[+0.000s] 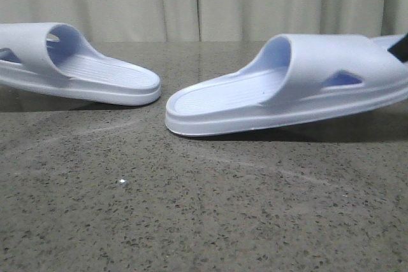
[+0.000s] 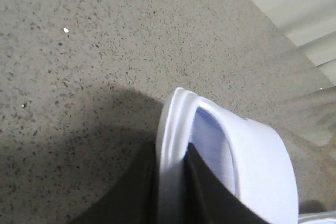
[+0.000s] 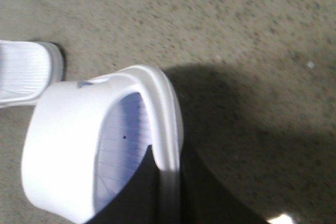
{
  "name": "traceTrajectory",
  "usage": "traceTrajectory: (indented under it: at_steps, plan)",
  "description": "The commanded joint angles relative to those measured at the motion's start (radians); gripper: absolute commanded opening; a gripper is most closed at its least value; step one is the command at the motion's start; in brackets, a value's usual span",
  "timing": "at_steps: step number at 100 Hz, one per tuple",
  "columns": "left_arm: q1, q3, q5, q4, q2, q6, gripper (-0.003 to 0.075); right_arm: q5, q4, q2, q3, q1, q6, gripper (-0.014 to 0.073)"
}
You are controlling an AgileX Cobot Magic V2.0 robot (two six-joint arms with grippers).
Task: Insert blue slippers together front up
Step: 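Lift both slippers and bring them together above the table, then slide the right gripper's slipper onto the left gripper's slipper, soles stacked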
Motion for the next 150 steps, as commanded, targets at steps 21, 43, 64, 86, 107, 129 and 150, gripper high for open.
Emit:
traceTrajectory:
  at_steps: [21,43,64,86,107,129,150]
  plan:
    - [0.028,-0.028,0.126,-0.063,-0.045,0.003,0.0015,0.05,0.138,-0.101,-0.141,-0.005,-0.024,-0.0107]
    - [0.028,-0.028,0.272,-0.152,-0.045,0.003,0.0015,0.059,0.186,-0.098,-0.146,-0.005,-0.024,-0.0107]
    - [0.028,-0.028,0.411,-0.208,-0.045,-0.007,0.0015,0.069,0.25,-0.073,-0.146,0.001,-0.054,-0.0107]
    - [-0.05,-0.028,0.414,-0.224,-0.047,-0.032,0.0015,0.078,0.317,0.009,-0.146,0.058,-0.117,-0.0107]
    - [-0.141,-0.028,0.414,-0.321,-0.047,-0.032,0.0015,0.055,0.406,0.089,-0.146,0.148,-0.191,-0.0107]
    - [-0.213,-0.028,0.413,-0.353,-0.047,-0.032,0.0015,0.048,0.467,0.185,-0.146,0.24,-0.247,-0.0107]
    - [-0.249,-0.023,0.391,-0.346,-0.032,-0.032,0.0015,0.048,0.547,0.265,-0.147,0.323,-0.31,-0.0107]
